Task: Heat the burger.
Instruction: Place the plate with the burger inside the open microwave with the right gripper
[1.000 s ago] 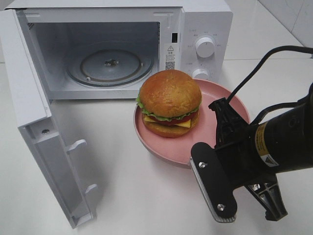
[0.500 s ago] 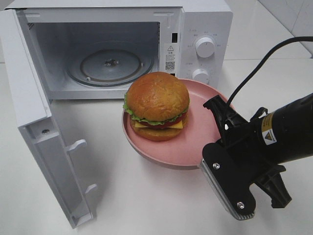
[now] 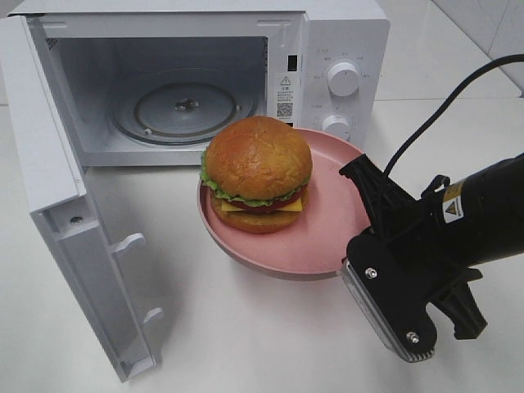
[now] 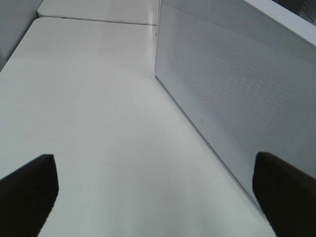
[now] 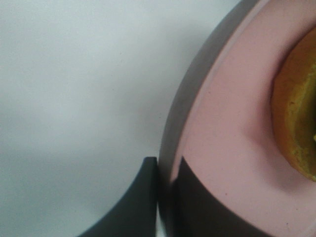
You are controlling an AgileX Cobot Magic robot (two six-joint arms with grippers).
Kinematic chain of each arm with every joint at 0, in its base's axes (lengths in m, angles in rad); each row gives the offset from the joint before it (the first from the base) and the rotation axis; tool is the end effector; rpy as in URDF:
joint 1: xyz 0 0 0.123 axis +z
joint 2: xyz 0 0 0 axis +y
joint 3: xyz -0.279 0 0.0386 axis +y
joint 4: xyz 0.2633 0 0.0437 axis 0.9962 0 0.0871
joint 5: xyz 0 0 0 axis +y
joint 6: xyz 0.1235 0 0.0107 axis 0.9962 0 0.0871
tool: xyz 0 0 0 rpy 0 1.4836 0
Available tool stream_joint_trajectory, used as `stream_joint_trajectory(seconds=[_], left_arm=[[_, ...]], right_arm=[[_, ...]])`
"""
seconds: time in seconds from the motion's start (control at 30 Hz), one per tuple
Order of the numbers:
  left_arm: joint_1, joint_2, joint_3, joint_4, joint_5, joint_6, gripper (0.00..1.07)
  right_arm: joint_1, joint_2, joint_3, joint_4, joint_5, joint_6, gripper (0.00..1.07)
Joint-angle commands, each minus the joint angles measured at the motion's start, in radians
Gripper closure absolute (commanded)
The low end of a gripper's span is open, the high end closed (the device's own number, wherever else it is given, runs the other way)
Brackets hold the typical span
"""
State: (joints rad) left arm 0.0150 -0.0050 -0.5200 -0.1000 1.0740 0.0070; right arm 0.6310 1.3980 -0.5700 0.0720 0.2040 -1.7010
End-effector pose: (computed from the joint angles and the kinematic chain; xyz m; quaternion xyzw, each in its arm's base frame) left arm 0.0375 -0.0103 0.2751 -0.0005 0.8491 -0.0441 0.5264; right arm 0.2193 0.1625 0.1396 -0.8616 0.4032 -0.1416 0.2738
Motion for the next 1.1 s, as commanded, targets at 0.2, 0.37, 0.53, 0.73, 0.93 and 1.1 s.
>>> stream_joint_trajectory(seconds=[0.2,0.37,0.53,0.73,0.93,1.1], left_arm=[[0.004,-0.005,0.003,-0.001,-0.006,-0.007,0.06],[0.004,-0.005,0.003,-0.001,-0.006,-0.007,0.06],[0.004,-0.005,0.003,-0.001,-0.006,-0.007,0.06],[0.004,-0.005,0.003,-0.001,-0.006,-0.007,0.06],[0.004,-0.005,0.003,-0.001,-0.006,-0.007,0.06],[0.004,-0.005,0.003,-0.001,-0.006,-0.007,0.06]], right_arm=[[0.0,-0.012,-0.031,-0.003,-0.052,0.012,1.07],[0.0,0.003,-0.064,-0.009,-0.054,0.018,1.07],[0.0,0.049,-0.099,-0.009,-0.056,0.018,1.07],[0.0,0.099,-0.158,-0.005,-0.057,0.019,1.07],[0.0,0.172,-0.237,-0.005,-0.03,0.023,1.07],[0.001,0.214,-0.284,-0.001,-0.027,0.023,1.07]])
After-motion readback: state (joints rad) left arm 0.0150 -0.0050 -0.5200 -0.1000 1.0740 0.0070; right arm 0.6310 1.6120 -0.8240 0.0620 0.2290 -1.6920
